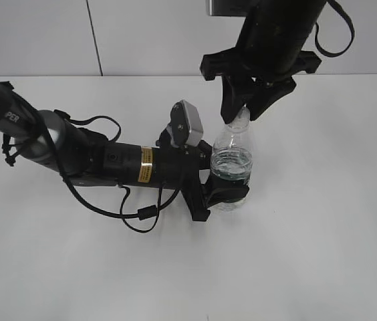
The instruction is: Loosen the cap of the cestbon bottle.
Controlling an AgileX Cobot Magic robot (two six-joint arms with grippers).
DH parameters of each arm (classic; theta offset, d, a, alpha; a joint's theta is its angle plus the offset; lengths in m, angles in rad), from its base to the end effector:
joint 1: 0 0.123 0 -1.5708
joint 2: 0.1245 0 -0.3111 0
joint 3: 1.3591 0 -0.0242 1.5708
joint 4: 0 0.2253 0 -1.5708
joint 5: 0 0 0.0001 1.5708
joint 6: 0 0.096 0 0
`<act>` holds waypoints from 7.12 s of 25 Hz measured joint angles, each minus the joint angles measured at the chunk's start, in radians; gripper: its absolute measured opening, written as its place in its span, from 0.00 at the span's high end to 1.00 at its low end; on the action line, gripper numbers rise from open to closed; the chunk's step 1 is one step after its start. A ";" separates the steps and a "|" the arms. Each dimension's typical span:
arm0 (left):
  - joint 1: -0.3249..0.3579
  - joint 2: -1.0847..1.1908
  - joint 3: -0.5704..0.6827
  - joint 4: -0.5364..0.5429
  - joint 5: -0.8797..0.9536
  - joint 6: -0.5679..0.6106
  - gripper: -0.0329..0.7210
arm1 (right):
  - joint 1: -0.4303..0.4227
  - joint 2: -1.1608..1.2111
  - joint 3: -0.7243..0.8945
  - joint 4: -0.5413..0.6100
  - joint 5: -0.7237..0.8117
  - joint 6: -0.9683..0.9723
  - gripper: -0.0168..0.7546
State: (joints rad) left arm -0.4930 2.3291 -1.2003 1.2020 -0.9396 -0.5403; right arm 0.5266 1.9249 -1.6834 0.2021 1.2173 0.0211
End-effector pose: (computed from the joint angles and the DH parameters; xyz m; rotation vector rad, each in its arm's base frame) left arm 0.3426 -0.2661 0.1034 1.3487 1.5642 -0.9339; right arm 0.3270 0.2110 0.2961 -0.6715 2.9051 0.3636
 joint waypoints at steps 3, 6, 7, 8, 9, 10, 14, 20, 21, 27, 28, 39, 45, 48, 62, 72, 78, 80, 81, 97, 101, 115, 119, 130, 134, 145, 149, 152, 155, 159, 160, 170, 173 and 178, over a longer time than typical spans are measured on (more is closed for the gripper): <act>0.000 0.000 0.000 0.000 0.000 0.000 0.41 | 0.000 0.000 0.000 0.000 0.000 -0.134 0.59; 0.001 0.000 0.000 0.000 0.000 0.000 0.41 | 0.000 0.000 0.000 -0.001 0.000 -0.485 0.59; 0.001 0.000 0.000 0.000 0.000 0.000 0.41 | 0.000 0.000 0.000 -0.002 0.000 -0.607 0.59; 0.001 0.000 0.000 0.000 0.000 0.000 0.41 | 0.000 0.000 -0.001 -0.002 0.000 -0.757 0.59; 0.001 0.000 0.000 0.000 0.000 0.000 0.41 | 0.000 0.000 -0.003 -0.002 0.000 -0.905 0.59; 0.001 0.000 0.000 0.000 0.000 0.000 0.41 | 0.000 0.000 -0.005 -0.004 0.000 -1.020 0.59; 0.001 0.000 0.000 0.000 0.000 0.000 0.41 | 0.000 -0.002 -0.007 -0.006 -0.001 -1.414 0.59; 0.001 0.000 0.000 0.000 0.000 0.000 0.41 | 0.000 -0.003 -0.007 0.011 -0.003 -1.768 0.60; 0.001 0.000 0.000 0.000 0.000 0.000 0.41 | -0.001 -0.003 -0.007 0.017 -0.003 -1.796 0.60; 0.001 0.000 0.000 0.000 0.000 0.000 0.41 | -0.001 -0.008 -0.007 0.023 -0.004 -1.860 0.60; 0.001 0.000 0.000 0.000 0.000 0.000 0.41 | -0.001 -0.012 -0.006 0.025 -0.003 -1.861 0.60; 0.001 0.000 0.000 -0.001 0.001 0.000 0.41 | -0.001 -0.098 -0.004 0.084 -0.002 -1.761 0.60; 0.001 0.000 0.000 -0.001 0.001 0.000 0.41 | -0.001 -0.159 -0.004 0.027 -0.002 -1.232 0.60; 0.001 0.000 0.000 -0.001 0.001 0.000 0.41 | -0.003 -0.184 -0.004 -0.066 -0.001 -1.017 0.60; 0.001 0.000 0.000 -0.001 0.003 0.000 0.41 | -0.178 -0.201 0.049 -0.130 0.000 -0.401 0.60; 0.001 0.000 0.000 -0.001 0.002 0.000 0.41 | -0.301 -0.201 0.317 -0.124 -0.215 -0.222 0.60; 0.001 0.000 0.000 -0.001 0.002 0.000 0.41 | -0.302 -0.201 0.504 -0.079 -0.461 -0.185 0.60; 0.001 0.000 0.000 -0.001 0.002 0.000 0.41 | -0.302 -0.201 0.543 -0.077 -0.519 -0.170 0.60; 0.001 0.000 0.000 -0.001 0.002 0.000 0.41 | -0.302 -0.199 0.554 -0.077 -0.544 -0.162 0.60; 0.001 0.000 0.000 -0.007 0.001 0.009 0.41 | -0.302 0.005 0.573 -0.031 -0.666 -0.134 0.60; 0.000 0.000 0.001 -0.044 0.009 0.023 0.41 | -0.302 0.029 0.573 -0.029 -0.679 -0.134 0.60; 0.000 0.000 0.001 -0.070 0.020 0.053 0.41 | -0.302 0.055 0.573 -0.028 -0.703 -0.136 0.60; 0.000 0.000 0.001 -0.071 0.021 0.053 0.41 | -0.302 0.055 0.573 -0.027 -0.703 -0.136 0.51; 0.000 0.000 0.001 -0.073 0.031 0.058 0.36 | -0.302 0.055 0.573 -0.018 -0.703 -0.136 0.26; 0.014 0.022 0.008 -0.059 0.122 0.067 0.20 | -0.302 0.055 0.573 -0.014 -0.702 -0.137 0.26; 0.078 -0.027 0.011 0.093 0.131 -0.017 0.17 | -0.302 0.015 0.573 -0.014 -0.691 -0.149 0.26; 0.102 -0.102 0.011 0.276 0.132 -0.192 0.17 | -0.302 -0.026 0.573 -0.009 -0.689 -0.151 0.26; 0.123 -0.151 0.011 0.392 0.131 -0.293 0.17 | -0.302 -0.058 0.573 -0.008 -0.687 -0.153 0.26; 0.151 -0.206 0.011 0.483 0.152 -0.366 0.17 | -0.302 -0.088 0.573 -0.007 -0.678 -0.156 0.26; 0.166 -0.290 0.011 0.566 0.286 -0.429 0.17 | -0.302 -0.132 0.573 -0.007 -0.667 -0.160 0.26; 0.166 -0.314 0.011 0.568 0.327 -0.437 0.17 | -0.302 -0.143 0.573 -0.007 -0.665 -0.160 0.26; 0.162 -0.458 0.011 0.393 1.087 -0.473 0.24 | -0.302 -0.207 0.573 -0.007 -0.620 -0.162 0.26; 0.164 -0.472 0.012 0.297 1.333 -0.466 0.24 | -0.302 -0.222 0.573 -0.007 -0.600 -0.162 0.26; 0.165 -0.549 0.012 -0.117 1.464 -0.172 0.24 | -0.302 -0.263 0.573 -0.013 -0.540 -0.177 0.26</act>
State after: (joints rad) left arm -0.3276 1.7806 -1.1884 1.0853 0.5239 -0.7119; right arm 0.2246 1.6621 -1.1100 0.1888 0.6776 -0.1561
